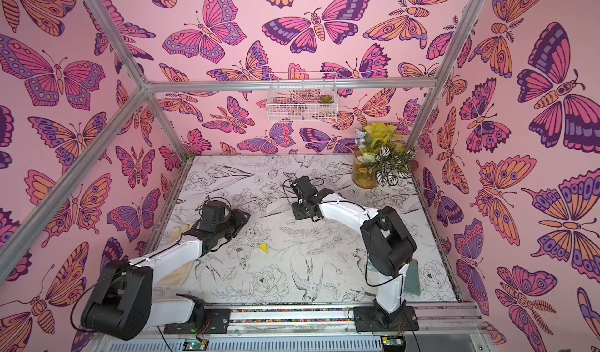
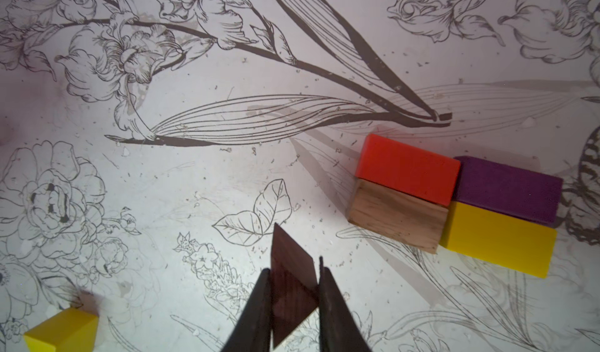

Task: Assemble a piece of candy with building blocks
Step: Assemble the building block at the center of the board.

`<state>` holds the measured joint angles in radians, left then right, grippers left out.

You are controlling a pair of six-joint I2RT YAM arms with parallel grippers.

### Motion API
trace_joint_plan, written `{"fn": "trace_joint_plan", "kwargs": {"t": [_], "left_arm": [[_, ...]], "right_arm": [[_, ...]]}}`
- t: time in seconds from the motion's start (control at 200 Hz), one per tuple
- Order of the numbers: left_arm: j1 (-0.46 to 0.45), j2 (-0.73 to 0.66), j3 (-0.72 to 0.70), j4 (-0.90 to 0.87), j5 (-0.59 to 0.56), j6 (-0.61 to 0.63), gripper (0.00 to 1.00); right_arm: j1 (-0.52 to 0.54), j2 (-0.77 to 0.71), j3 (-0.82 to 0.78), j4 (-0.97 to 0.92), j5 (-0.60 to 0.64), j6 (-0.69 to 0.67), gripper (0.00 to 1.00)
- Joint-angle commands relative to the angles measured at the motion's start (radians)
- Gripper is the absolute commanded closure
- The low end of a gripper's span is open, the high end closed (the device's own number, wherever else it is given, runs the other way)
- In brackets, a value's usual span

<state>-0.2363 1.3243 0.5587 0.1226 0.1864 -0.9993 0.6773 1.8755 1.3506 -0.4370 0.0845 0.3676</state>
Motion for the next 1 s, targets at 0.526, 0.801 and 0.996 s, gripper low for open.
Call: {"fn": "trace_joint_plan", "kwargs": {"t": [0.526, 0.801, 0.996], "left_arm": [[0.042, -0.022, -0.037, -0.019, 0.013, 0.027, 0.45], [0.049, -0.019, -0.034, -0.020, 0.021, 0.030, 0.45], [0.051, -0.019, -0.036, -0.021, 0.022, 0.032, 0.45]], "right_arm": [[0.017, 0.156, 0.142, -0.021, 0.151, 0.052, 0.84], [0.017, 0.195, 0.177, -0.041, 0.163, 0.079, 0.84], [0.017, 0.197, 0.175, -0.049, 0.187, 0.130, 0.81]]}}
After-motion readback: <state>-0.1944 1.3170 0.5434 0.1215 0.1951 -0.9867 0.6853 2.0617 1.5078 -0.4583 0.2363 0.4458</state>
